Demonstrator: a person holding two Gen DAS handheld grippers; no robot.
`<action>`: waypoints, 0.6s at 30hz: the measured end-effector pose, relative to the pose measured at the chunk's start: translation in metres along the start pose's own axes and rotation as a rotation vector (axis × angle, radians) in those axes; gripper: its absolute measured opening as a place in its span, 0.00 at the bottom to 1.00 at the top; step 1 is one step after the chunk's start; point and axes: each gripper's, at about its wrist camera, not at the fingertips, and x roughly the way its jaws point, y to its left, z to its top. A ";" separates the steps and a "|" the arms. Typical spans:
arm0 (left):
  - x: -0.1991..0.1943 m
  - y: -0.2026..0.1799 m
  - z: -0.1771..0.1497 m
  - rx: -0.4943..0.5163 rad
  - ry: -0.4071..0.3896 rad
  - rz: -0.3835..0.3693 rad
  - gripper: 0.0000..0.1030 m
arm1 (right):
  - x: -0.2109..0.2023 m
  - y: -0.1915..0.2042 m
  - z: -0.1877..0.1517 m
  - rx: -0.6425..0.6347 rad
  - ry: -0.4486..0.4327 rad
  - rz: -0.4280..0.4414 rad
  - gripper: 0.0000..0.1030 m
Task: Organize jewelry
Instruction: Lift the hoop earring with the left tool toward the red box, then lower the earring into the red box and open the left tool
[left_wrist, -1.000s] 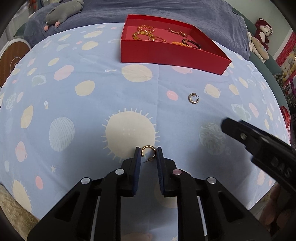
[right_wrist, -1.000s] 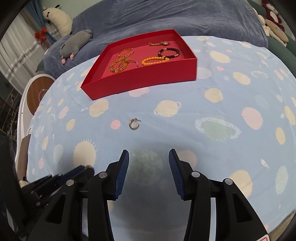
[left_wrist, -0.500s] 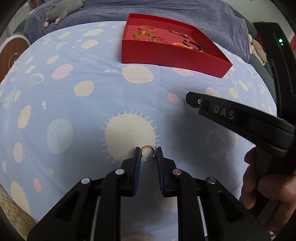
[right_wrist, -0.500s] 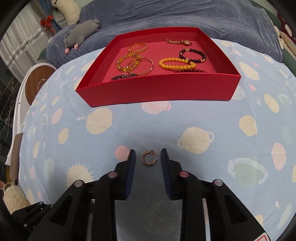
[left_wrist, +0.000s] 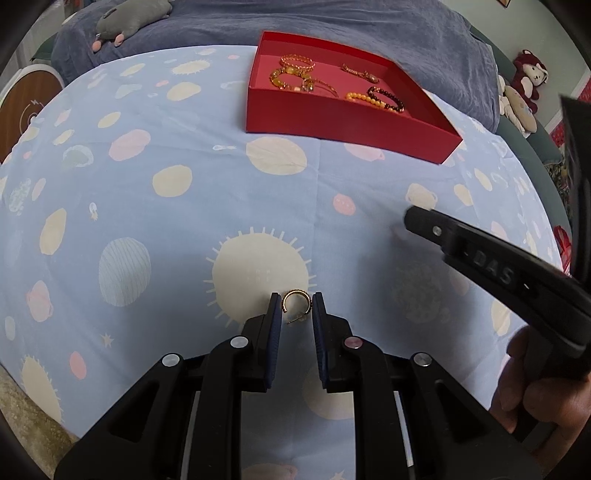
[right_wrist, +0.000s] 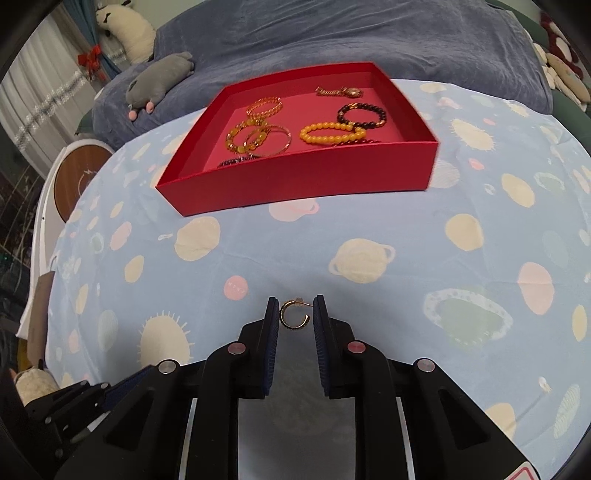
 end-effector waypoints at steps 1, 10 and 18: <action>-0.003 0.000 0.002 -0.002 -0.007 -0.001 0.16 | -0.007 -0.004 -0.001 0.013 -0.007 0.005 0.17; -0.026 -0.002 0.042 -0.006 -0.079 -0.031 0.16 | -0.045 -0.016 0.022 0.034 -0.093 0.025 0.17; -0.031 -0.013 0.132 0.016 -0.185 -0.046 0.16 | -0.043 -0.013 0.095 0.017 -0.167 0.046 0.17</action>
